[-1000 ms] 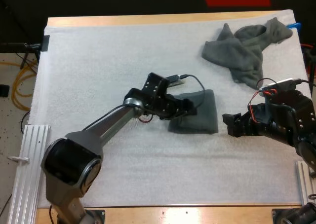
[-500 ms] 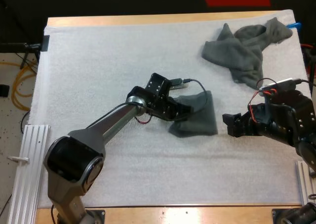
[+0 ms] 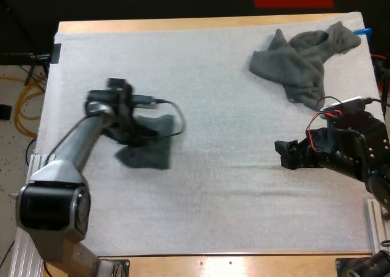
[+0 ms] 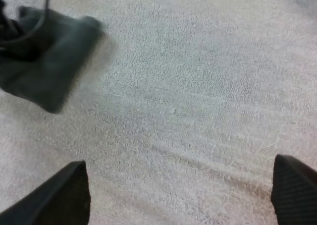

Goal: Pick towel from pile fold and stack

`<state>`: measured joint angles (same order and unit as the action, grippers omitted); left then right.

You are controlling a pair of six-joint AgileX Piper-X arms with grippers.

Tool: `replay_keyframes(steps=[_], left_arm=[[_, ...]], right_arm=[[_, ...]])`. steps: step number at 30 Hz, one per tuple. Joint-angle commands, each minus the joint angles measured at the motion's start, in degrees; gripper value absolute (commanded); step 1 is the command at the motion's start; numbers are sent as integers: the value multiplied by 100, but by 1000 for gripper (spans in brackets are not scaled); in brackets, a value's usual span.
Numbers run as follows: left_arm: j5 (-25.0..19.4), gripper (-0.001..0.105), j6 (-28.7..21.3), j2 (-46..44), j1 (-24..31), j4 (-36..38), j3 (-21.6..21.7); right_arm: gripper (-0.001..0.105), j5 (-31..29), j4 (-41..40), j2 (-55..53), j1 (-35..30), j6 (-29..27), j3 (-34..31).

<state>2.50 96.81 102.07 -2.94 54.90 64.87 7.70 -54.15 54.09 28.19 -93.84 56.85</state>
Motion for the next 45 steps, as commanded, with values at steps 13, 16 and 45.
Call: replay_keyframes(steps=[13, 16, 45], left_arm=[[-654, 19, -853, -85, 1941, 375, 33], [-714, 44, -852, -85, 1982, 375, 72], [-505, 63, -294, -4308, 1182, 704, 695]], right_arm=[[72, -17, -9, -31, 7, -27, 11], [72, -17, -9, -31, 7, -27, 11], [72, 56, 24, 37, -3, -82, 11]])
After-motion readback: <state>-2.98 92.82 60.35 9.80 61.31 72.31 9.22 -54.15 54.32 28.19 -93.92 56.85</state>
